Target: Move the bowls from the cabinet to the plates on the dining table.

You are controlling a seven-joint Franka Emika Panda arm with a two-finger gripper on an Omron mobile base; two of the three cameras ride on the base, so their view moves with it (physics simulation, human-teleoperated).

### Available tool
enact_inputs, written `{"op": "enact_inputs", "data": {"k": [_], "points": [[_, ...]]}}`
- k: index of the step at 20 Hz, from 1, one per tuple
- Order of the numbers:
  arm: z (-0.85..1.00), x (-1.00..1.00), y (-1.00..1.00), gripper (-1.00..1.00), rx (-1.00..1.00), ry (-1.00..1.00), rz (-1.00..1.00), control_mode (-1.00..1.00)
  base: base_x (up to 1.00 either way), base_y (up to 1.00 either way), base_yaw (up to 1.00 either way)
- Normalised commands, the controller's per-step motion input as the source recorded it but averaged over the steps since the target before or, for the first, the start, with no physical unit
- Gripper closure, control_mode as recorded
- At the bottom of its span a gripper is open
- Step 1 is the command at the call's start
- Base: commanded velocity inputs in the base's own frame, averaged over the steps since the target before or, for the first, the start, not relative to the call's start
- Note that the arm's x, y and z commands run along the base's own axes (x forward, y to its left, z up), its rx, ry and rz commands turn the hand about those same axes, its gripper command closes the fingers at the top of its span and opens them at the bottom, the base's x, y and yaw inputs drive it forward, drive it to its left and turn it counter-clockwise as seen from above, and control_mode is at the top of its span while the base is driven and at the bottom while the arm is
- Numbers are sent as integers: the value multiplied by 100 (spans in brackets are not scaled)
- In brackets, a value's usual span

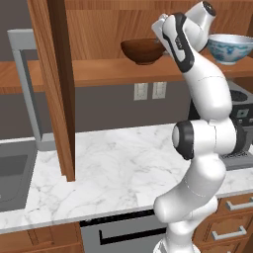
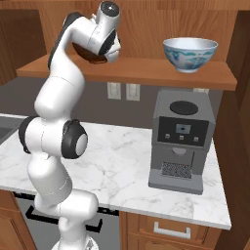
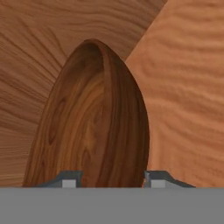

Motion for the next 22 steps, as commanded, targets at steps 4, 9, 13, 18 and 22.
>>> {"op": "enact_inputs", "data": {"k": [4, 9, 13, 18, 22], "points": [[0, 0, 0, 100, 0, 0, 0, -100, 0, 0, 0], [14, -19, -7, 100, 0, 0, -1, -100, 0, 0, 0], [23, -53, -20, 100, 0, -6, 0, -100, 0, 0, 0], [18, -74, -19, 100, 0, -12, 2, -100, 0, 0, 0], [2, -93, 1, 100, -1, -14, 5, -100, 0, 0, 0]]}}
